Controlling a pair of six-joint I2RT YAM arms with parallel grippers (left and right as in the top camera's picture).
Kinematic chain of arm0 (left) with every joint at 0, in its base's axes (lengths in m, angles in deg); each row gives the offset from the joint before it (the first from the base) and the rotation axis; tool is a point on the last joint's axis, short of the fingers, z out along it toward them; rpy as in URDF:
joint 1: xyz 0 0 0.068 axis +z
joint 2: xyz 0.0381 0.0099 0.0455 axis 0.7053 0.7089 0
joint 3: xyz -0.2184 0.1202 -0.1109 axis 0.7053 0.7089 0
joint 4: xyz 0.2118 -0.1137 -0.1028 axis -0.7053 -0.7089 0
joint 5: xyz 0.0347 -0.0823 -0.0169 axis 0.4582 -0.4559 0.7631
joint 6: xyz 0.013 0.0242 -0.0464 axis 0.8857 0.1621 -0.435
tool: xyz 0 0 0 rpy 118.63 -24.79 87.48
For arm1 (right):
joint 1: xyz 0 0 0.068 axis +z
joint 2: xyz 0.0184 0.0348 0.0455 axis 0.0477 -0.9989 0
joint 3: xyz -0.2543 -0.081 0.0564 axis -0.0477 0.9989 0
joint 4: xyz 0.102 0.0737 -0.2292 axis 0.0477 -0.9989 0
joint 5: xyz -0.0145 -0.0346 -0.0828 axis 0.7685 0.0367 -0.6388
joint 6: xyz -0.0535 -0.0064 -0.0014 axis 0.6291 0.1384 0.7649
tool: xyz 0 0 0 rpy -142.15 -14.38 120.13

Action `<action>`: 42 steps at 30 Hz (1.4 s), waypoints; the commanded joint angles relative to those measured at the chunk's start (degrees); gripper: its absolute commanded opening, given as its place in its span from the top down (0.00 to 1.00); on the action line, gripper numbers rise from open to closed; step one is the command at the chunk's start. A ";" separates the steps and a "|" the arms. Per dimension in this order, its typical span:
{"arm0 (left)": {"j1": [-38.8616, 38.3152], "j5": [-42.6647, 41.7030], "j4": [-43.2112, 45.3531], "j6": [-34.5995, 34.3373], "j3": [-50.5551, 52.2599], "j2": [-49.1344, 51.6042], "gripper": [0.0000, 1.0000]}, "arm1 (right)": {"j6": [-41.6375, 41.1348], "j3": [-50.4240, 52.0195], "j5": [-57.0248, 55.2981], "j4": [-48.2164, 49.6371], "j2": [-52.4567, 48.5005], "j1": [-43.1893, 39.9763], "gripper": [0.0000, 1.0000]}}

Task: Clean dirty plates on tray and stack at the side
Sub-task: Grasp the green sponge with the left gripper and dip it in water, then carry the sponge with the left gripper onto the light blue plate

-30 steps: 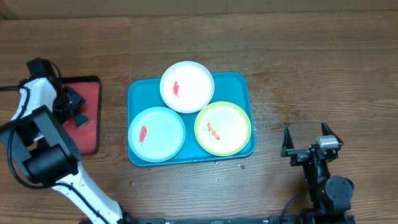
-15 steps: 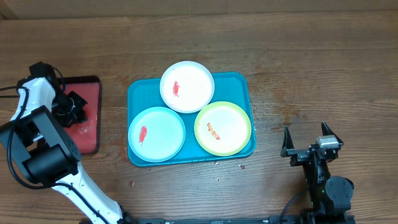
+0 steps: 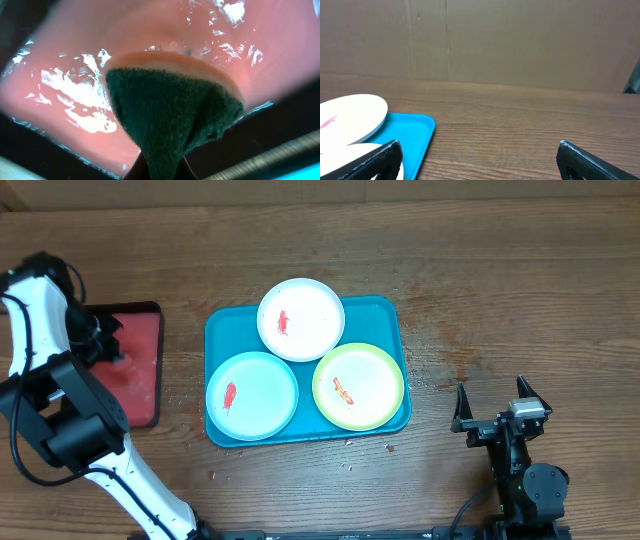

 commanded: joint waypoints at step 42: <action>-2.49 1.99 0.72 3.06 6.25 -9.97 0.96 | 0.04 0.59 -0.37 0.31 0.50 -0.11 0.00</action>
